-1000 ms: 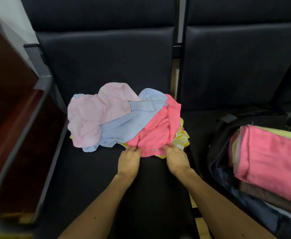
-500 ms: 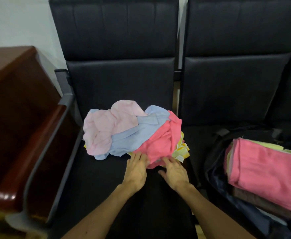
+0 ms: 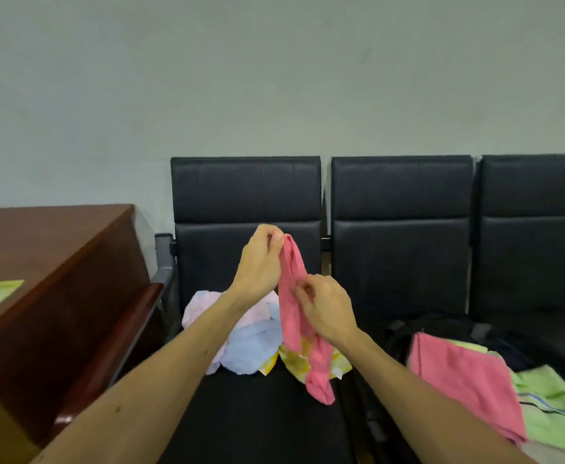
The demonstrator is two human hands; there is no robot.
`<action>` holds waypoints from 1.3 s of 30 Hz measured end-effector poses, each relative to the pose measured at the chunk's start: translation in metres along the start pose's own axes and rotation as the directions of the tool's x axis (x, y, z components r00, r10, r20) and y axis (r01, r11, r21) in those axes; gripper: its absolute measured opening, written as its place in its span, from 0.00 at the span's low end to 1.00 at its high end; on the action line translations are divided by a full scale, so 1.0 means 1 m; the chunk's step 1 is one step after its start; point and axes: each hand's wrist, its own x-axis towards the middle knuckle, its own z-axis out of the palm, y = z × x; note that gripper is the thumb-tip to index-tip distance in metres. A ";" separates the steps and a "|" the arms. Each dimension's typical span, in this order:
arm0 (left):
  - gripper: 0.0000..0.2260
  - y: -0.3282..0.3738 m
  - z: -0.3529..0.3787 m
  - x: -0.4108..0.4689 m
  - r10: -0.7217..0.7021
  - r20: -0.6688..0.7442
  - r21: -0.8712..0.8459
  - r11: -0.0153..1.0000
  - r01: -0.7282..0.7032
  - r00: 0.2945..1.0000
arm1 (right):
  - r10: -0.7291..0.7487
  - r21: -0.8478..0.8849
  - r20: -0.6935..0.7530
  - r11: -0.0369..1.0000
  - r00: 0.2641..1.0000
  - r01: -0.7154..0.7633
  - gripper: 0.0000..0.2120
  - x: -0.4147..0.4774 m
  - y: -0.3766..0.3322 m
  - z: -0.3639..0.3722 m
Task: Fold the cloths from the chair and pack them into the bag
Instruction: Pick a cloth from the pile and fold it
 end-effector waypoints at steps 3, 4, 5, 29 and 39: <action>0.07 0.060 -0.027 0.006 0.091 -0.024 0.031 0.995 -0.090 0.996 | -0.015 0.165 -0.110 0.986 0.994 0.034 0.11 0.001 -0.040 -0.047; 0.07 0.077 -0.033 0.007 0.112 -0.036 0.028 0.993 -0.111 0.993 | 0.003 0.224 -0.147 0.974 0.989 0.030 0.12 0.000 -0.052 -0.060; 0.08 0.096 -0.041 0.006 0.127 -0.046 0.024 0.992 -0.126 0.991 | 0.020 0.259 -0.190 0.965 0.982 0.030 0.13 -0.003 -0.065 -0.077; 0.09 0.258 -0.126 -0.076 0.285 0.079 -0.172 0.948 -0.268 0.955 | -0.037 0.542 -0.317 0.813 0.948 0.213 0.27 -0.101 -0.231 -0.226; 0.11 0.242 -0.151 -0.114 0.162 0.229 -0.224 0.968 -0.110 0.960 | 0.012 0.700 0.025 0.714 1.000 -0.026 0.05 -0.105 -0.214 -0.246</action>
